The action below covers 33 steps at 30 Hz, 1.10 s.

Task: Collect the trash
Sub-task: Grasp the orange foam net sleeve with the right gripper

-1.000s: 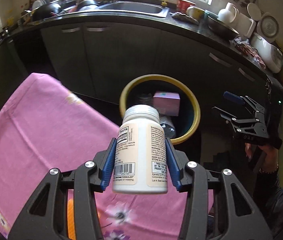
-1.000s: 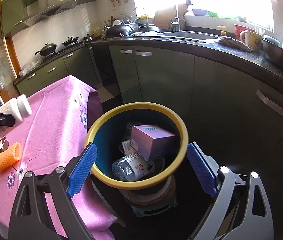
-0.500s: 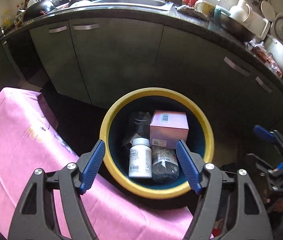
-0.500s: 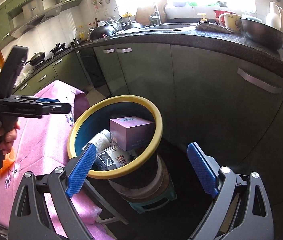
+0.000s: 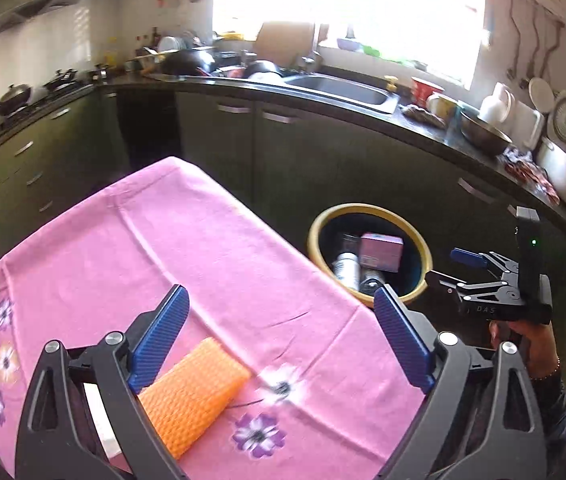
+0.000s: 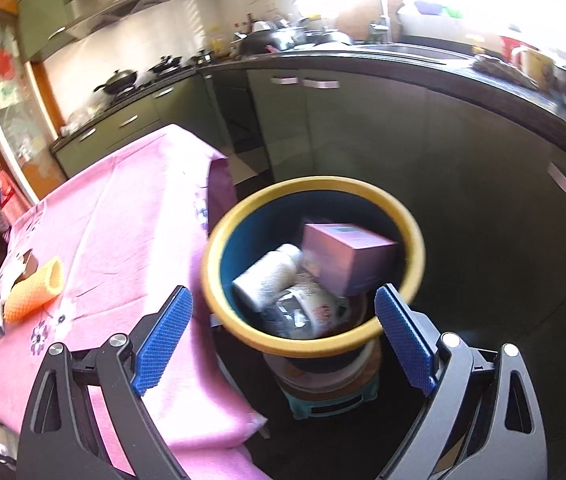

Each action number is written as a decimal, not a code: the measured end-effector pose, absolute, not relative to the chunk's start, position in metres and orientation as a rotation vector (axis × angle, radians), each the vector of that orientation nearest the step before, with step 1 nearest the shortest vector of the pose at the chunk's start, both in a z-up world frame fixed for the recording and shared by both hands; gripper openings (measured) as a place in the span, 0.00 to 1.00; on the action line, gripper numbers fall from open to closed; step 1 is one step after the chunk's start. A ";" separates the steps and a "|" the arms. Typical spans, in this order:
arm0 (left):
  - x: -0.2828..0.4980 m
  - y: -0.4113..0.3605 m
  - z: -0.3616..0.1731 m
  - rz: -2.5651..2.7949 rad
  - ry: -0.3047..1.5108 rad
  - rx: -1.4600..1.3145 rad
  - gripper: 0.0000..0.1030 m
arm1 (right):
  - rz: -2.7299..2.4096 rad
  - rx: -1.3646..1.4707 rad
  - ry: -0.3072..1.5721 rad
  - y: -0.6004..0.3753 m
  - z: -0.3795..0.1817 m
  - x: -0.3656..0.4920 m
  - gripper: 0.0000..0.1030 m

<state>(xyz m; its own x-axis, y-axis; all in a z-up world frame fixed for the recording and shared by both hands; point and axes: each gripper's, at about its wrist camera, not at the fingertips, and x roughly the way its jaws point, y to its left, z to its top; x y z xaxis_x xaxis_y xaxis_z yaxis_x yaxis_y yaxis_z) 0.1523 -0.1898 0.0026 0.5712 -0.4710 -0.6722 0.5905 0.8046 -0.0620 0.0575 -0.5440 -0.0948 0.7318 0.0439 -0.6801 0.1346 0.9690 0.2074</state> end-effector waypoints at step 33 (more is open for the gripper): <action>0.062 0.032 -0.036 -0.200 0.734 -0.173 0.90 | 1.146 -0.753 1.196 -0.206 -0.107 0.202 0.68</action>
<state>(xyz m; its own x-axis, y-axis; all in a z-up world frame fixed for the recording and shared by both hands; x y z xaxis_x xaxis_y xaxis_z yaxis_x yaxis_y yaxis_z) 0.0622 0.0316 -0.0358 0.7250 -0.2410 -0.6452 0.1203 0.9667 -0.2259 0.2017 -0.2059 -0.1070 -0.0326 0.2717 -0.9618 -0.9493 0.2926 0.1149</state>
